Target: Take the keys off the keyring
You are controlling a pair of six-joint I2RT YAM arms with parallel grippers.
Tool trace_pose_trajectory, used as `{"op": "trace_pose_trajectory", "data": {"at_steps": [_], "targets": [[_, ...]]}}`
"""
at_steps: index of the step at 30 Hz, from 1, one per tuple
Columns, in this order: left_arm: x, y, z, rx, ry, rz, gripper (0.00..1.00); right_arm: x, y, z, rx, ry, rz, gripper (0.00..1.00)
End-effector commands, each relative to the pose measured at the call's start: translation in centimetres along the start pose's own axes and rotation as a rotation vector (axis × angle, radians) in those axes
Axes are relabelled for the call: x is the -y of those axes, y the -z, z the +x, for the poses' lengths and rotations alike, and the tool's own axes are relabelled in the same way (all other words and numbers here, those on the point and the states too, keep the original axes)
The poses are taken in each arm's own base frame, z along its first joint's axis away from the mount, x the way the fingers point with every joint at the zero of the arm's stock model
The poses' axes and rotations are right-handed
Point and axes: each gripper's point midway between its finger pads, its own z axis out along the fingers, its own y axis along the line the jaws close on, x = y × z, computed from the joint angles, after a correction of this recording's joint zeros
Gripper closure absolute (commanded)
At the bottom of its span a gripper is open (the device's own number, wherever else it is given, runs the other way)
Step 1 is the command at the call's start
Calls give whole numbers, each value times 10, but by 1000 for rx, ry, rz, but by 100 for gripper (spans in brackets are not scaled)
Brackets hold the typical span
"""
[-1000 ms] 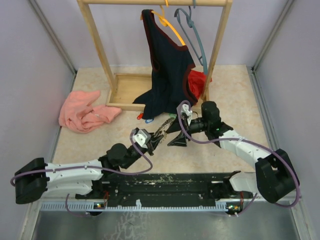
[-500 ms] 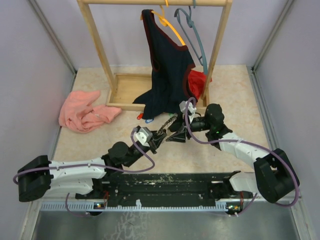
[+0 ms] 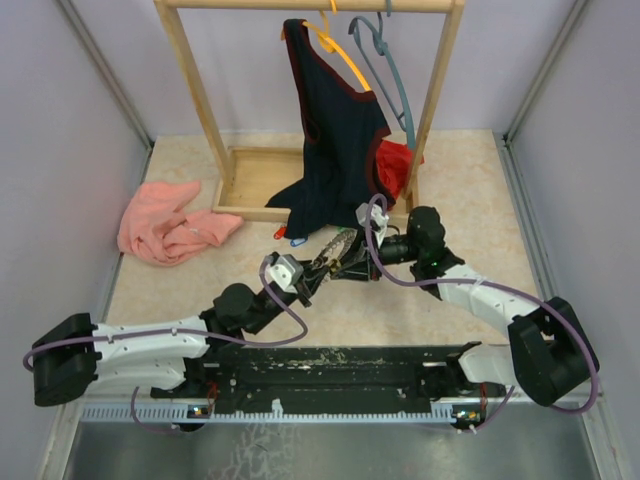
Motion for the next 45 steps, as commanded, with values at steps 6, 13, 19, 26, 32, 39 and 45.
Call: {"op": "trace_pose_trajectory", "data": {"at_steps": [6,13,19,26,32,39,45], "targets": [[-13,0,-17,32,-30,-59,100,2,-4,-21,-5,68,0,92],[-19,2,-10,4,-65,-87,100,-4,-4,-21,-21,50,-36,93],[-20,0,-7,-4,-77,-91,100,-5,-5,-20,-18,32,-48,89],[-17,-2,-6,-9,-79,-79,100,1,-6,-17,-21,3,-22,84],[-18,-2,-3,-14,-79,-82,100,4,-6,-17,-19,-5,-9,93],[-28,4,7,-31,-92,-133,100,7,-2,-22,-94,33,25,100],[-34,4,30,-89,-120,-163,100,16,10,-26,-205,88,129,100]]}}
